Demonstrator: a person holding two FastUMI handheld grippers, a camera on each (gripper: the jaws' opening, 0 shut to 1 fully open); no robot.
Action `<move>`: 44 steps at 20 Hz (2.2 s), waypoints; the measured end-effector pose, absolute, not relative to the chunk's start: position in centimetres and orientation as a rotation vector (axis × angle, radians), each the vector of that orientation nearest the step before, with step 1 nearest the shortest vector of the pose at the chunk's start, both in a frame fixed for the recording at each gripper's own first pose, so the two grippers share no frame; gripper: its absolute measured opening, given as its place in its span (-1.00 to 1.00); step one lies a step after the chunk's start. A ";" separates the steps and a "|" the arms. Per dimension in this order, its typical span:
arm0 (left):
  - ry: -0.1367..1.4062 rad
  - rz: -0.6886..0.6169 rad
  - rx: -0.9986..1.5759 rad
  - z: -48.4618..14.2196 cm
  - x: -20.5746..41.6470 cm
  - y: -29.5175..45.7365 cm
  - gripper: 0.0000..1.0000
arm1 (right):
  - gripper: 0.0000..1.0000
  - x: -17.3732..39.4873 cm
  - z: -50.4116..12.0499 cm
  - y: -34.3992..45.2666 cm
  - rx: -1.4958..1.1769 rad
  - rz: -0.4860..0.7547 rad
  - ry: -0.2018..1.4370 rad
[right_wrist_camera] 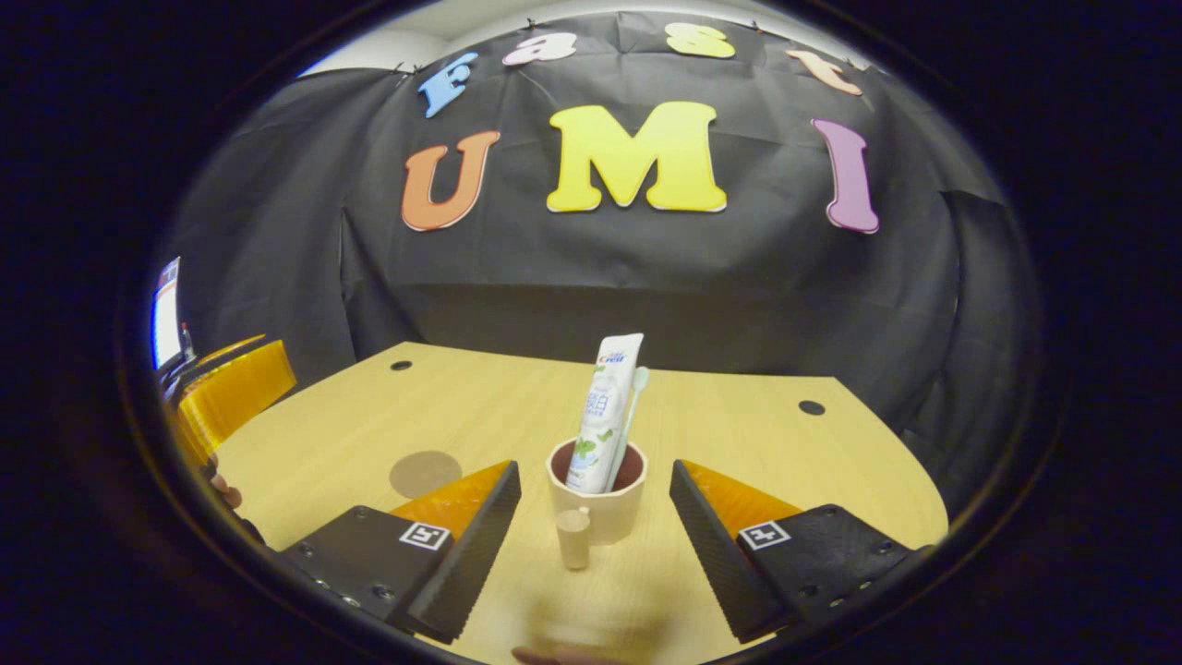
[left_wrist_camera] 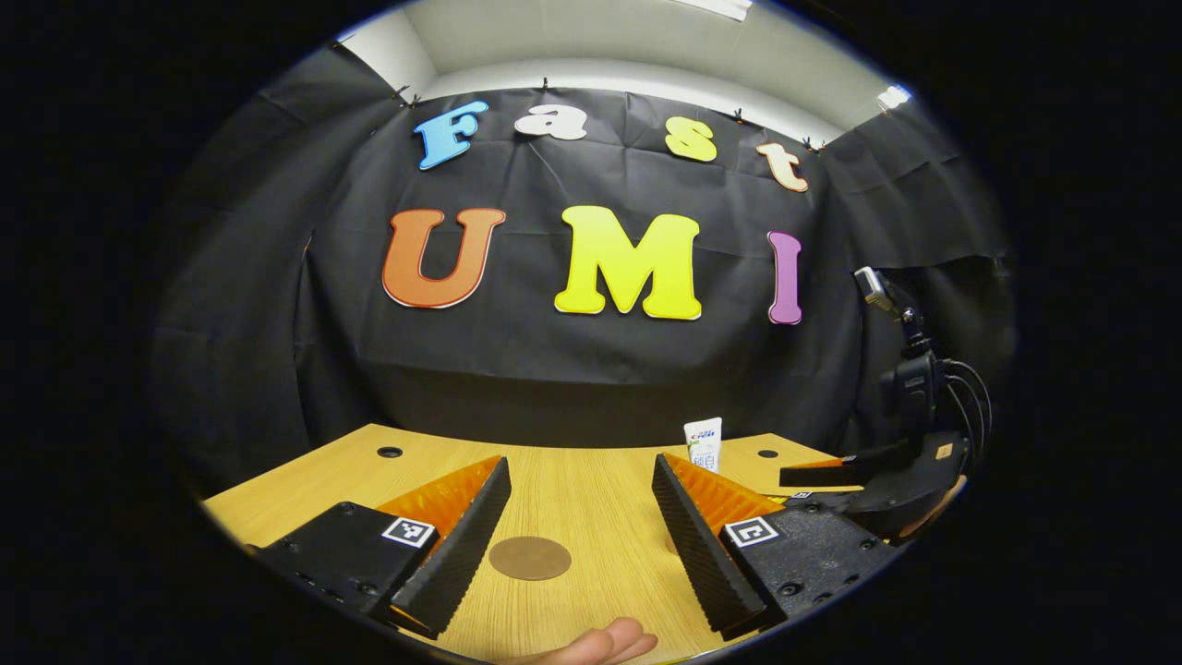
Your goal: Put the toothbrush and toothpaste on the desktop into the cup, then pick up the cup and place it on the coaster on the desktop.
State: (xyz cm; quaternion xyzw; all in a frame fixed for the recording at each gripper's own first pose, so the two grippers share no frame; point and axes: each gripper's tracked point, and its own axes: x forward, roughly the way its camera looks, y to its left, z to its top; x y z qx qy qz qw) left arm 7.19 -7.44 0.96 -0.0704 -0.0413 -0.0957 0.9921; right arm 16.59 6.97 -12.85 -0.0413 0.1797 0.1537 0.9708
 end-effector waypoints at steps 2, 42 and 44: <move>-0.073 -0.175 -0.139 0.1 7.2 -6.6 0.96 | 0.94 17.1 -14.4 6.7 -0.085 0.288 0.436; 0.016 -0.137 -0.204 -5.4 6.9 -2.9 0.96 | -0.47 20.3 -23.5 5.8 -0.141 0.067 1.164; 0.016 -0.133 -0.205 -5.3 6.7 -2.7 0.96 | -0.46 20.3 -23.5 5.6 -0.138 0.075 1.167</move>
